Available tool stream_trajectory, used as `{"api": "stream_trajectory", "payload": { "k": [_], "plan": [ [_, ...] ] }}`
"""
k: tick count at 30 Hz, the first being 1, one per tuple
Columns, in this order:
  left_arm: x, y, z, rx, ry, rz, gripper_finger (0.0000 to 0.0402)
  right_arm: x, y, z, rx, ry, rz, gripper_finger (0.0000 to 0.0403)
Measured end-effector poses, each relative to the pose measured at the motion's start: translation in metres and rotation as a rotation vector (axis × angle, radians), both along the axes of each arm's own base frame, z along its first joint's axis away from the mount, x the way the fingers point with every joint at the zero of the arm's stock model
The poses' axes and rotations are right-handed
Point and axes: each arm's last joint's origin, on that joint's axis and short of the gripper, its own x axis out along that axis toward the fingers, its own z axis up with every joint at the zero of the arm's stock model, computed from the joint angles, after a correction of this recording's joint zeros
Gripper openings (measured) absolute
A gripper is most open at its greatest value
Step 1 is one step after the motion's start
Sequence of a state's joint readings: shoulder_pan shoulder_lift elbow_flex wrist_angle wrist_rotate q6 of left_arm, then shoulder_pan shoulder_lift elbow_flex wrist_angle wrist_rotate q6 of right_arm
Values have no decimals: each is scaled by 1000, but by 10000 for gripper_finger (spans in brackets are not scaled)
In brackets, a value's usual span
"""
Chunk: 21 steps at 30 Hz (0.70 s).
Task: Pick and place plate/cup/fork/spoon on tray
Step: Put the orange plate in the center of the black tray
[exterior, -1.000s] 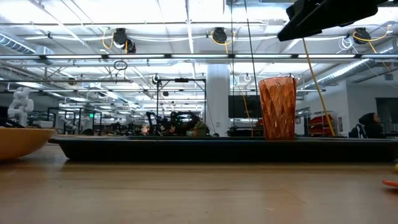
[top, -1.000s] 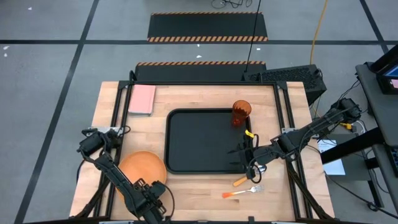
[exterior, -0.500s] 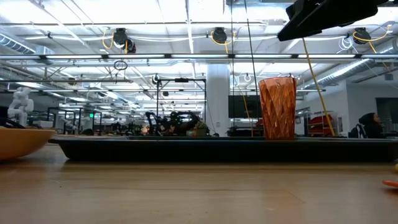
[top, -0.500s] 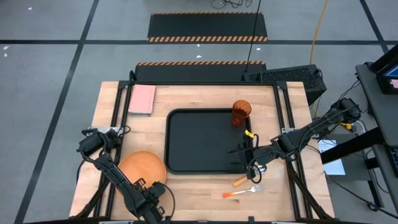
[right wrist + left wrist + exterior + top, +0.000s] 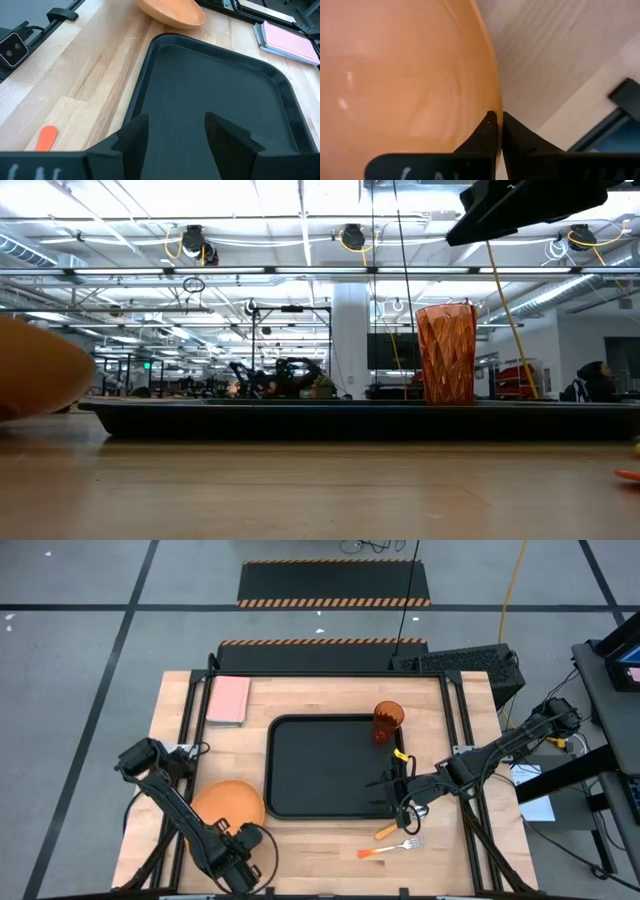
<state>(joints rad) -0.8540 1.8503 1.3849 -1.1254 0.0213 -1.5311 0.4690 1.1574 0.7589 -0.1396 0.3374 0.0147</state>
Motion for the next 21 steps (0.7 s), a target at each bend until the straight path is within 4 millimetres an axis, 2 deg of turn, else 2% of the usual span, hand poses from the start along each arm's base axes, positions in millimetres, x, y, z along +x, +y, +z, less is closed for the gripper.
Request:
{"api": "stream_trajectory", "payload": {
  "k": [10, 21],
  "plan": [
    [-9, 23, 32, 6, 6, 13, 6, 0, 0, 0, -1, 1, -1, 189],
    [1, 61, 50, -3, 64, -35, 6, 0, -1, -1, -43, 3, 17, 189]
  ]
}}
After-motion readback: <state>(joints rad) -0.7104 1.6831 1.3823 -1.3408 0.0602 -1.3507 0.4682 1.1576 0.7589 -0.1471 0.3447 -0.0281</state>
